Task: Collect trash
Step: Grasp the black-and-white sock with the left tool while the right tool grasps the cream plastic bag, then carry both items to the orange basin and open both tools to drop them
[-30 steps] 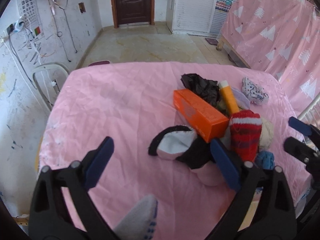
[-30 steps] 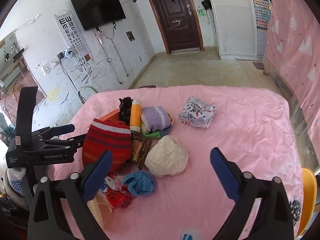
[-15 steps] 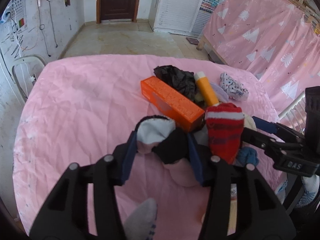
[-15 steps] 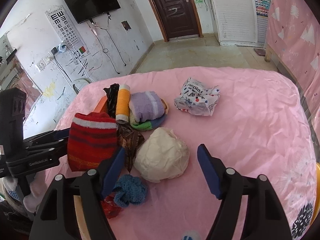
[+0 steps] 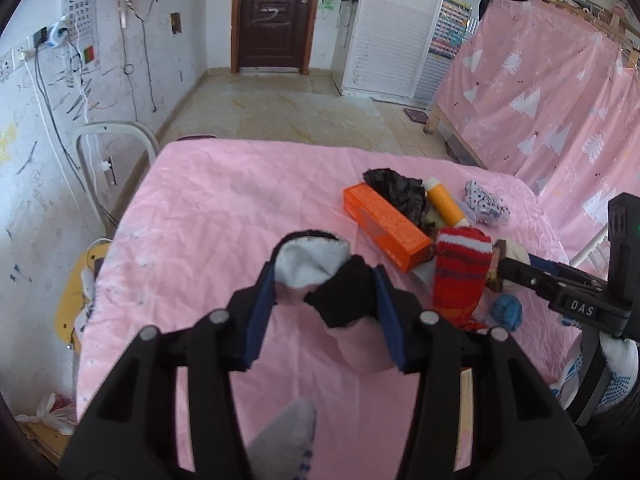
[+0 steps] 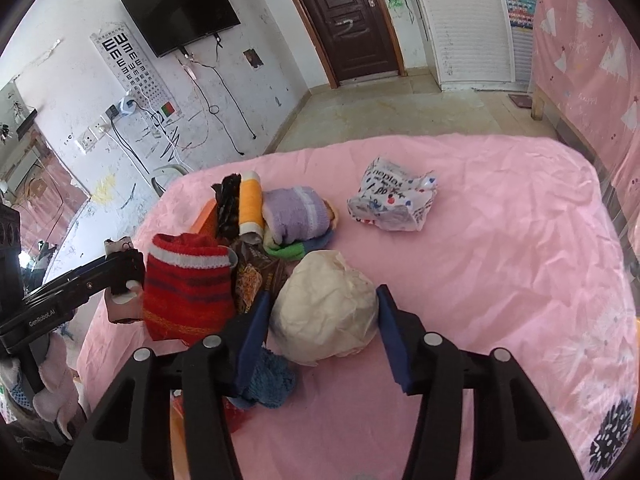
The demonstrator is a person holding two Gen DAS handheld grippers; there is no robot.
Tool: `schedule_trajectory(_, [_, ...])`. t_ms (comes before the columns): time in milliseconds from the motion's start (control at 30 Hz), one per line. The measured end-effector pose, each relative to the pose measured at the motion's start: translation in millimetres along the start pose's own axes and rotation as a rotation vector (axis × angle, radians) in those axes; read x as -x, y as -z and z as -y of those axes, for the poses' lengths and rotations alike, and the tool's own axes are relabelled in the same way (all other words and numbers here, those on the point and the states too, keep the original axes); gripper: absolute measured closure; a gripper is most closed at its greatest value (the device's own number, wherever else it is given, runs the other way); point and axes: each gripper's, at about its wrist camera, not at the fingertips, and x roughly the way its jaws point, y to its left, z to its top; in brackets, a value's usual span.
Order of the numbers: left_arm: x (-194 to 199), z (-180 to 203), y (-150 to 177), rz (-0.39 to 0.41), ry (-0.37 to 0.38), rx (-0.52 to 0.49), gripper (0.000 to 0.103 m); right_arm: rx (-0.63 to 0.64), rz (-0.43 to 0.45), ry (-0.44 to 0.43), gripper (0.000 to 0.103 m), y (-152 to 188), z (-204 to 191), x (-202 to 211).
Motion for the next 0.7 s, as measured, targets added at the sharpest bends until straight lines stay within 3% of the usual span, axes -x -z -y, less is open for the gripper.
schedule_trajectory(433, [11, 12, 1, 0.019, 0.002, -0.015, 0.056, 0.006, -0.026, 0.066, 0.059, 13, 16, 12])
schedule_trajectory(700, [19, 22, -1, 0.037, 0.000, -0.039, 0.056, -0.011, 0.003, 0.047, 0.062, 18, 21, 18])
